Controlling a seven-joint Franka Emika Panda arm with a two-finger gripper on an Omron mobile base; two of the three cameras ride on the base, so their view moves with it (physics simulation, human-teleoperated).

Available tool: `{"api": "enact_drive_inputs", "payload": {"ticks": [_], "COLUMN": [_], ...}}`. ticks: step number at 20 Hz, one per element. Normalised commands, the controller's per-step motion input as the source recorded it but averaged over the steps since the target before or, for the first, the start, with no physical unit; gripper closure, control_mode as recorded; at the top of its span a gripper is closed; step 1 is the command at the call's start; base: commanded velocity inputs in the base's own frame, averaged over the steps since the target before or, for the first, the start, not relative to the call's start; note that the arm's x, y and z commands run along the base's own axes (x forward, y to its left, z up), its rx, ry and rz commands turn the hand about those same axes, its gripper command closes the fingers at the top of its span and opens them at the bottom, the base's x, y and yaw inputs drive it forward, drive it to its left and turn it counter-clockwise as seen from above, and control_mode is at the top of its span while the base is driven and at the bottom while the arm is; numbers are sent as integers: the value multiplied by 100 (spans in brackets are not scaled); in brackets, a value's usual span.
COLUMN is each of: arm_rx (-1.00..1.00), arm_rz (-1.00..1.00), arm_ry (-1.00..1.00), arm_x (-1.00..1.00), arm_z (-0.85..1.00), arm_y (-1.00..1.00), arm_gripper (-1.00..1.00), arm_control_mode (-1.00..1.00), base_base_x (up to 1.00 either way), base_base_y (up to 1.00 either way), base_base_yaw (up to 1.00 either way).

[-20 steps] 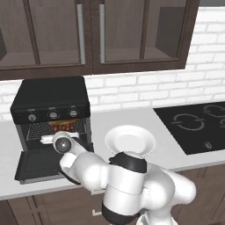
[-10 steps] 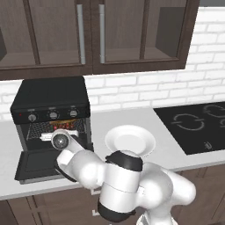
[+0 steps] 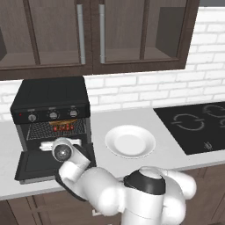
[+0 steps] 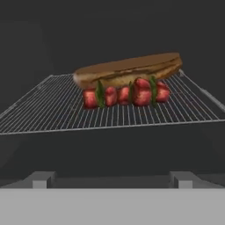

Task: Pick up the kebab skewer and baguette bread, and place them inside the toaster oven. Close the toaster oven door and start by setting the timer.

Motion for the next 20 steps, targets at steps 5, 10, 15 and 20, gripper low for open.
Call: {"api": "enact_drive_inputs", "payload": {"ticks": [5, 10, 15, 20], "arm_rx": [0, 0, 0, 0], "arm_rz": [0, 0, 0, 0], "arm_ry": [0, 0, 0, 0], "arm_x": [-100, -100, -92, -79], "arm_z": [17, 20, 3, 0], "arm_y": [0, 4, 1, 0], "arm_gripper": [-100, -100, -100, -100], "arm_control_mode": [-100, -100, -100, -100], "base_base_x": [0, 0, 0, 0], "base_base_y": [0, 0, 0, 0], "base_base_yaw": [0, 0, 0, 0]}}
